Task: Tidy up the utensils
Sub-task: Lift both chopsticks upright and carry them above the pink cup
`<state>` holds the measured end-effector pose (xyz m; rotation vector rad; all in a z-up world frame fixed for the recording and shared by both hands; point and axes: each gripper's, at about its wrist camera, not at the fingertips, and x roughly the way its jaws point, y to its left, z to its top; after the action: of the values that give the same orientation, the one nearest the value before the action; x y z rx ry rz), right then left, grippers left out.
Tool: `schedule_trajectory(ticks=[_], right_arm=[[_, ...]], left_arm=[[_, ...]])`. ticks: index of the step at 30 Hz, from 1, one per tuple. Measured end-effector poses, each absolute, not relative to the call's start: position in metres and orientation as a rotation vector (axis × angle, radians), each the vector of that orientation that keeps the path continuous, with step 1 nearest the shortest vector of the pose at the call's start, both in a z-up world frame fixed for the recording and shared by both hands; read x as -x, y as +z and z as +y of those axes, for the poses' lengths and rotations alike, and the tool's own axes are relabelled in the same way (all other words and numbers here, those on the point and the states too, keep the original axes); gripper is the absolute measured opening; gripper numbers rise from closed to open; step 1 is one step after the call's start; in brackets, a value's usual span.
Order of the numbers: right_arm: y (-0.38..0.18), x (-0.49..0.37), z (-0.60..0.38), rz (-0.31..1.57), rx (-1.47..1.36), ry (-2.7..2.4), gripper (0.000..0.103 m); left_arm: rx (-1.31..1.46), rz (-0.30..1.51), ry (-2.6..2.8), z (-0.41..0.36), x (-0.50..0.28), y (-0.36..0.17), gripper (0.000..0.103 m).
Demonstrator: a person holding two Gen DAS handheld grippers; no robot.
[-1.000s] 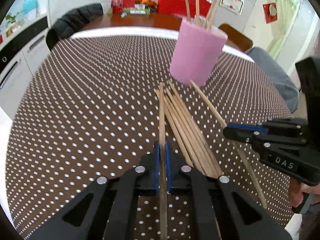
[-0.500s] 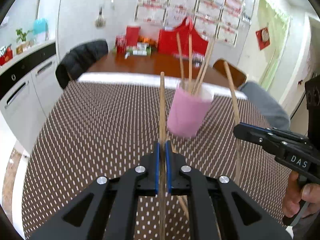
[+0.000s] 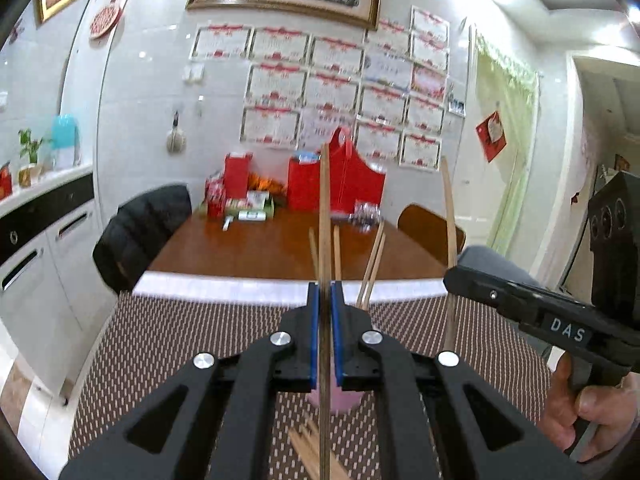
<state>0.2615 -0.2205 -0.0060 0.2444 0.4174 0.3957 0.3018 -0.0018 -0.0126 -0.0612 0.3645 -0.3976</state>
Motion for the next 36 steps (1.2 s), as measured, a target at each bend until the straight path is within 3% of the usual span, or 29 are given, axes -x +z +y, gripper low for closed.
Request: schedule_trajectory(ticks=[14,36], right_arm=[[0.046,-0.317,-0.23,0.231,-0.234,0.292,0.006],[-0.019,-0.361,-0.23,0.335,-0.216,0.259,0.006]], left_arm=[[0.088,0.146,-0.484,-0.045,-0.362,0.046,0.006],[0.099,0.225,-0.482,-0.064,-0.417,-0.041,0.006]])
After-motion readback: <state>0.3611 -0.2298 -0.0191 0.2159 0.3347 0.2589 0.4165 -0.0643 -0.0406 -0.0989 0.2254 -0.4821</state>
